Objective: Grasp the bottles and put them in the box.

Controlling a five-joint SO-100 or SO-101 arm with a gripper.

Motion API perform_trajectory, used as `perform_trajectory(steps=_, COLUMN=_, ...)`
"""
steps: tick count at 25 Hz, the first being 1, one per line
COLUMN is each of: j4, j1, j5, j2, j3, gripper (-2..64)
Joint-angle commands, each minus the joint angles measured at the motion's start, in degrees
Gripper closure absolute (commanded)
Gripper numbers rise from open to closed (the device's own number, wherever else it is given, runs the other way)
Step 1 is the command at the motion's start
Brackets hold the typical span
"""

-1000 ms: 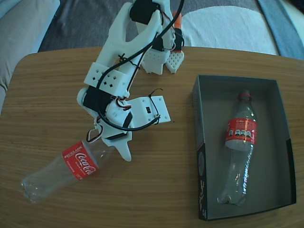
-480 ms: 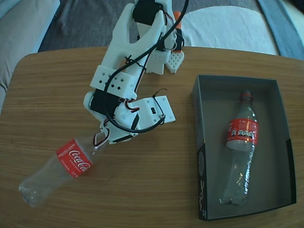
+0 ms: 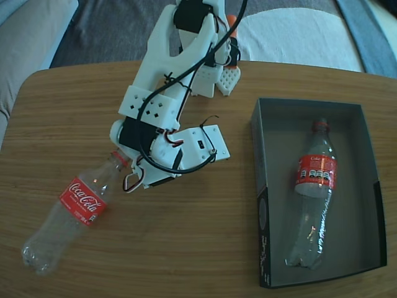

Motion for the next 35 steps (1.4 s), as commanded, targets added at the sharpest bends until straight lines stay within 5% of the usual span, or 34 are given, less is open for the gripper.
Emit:
perform_trajectory(steps=1, j4=0.8, j1=0.5, j5=-0.5, j2=1.3, j3=-2.9, gripper=55.7)
perform_trajectory(steps=3, j4=1.8, j1=1.4, j5=-3.8, j2=1.9, j3=-2.9, gripper=44.8)
perform_trajectory(steps=8, j4=0.5, j1=1.8, j5=-6.1, j2=8.3, j3=-4.0, gripper=31.8)
perform_trajectory(steps=13, j4=2.7, j1=1.4, j5=-6.1, j2=11.6, j3=-4.7, gripper=6.7)
perform_trajectory(steps=27, j4=2.3, j1=-1.8, j5=-6.2, j2=11.0, j3=-9.1, gripper=6.2)
perform_trajectory(steps=35, j4=2.4, j1=-10.7, j5=-7.0, j2=11.0, j3=-9.4, gripper=6.2)
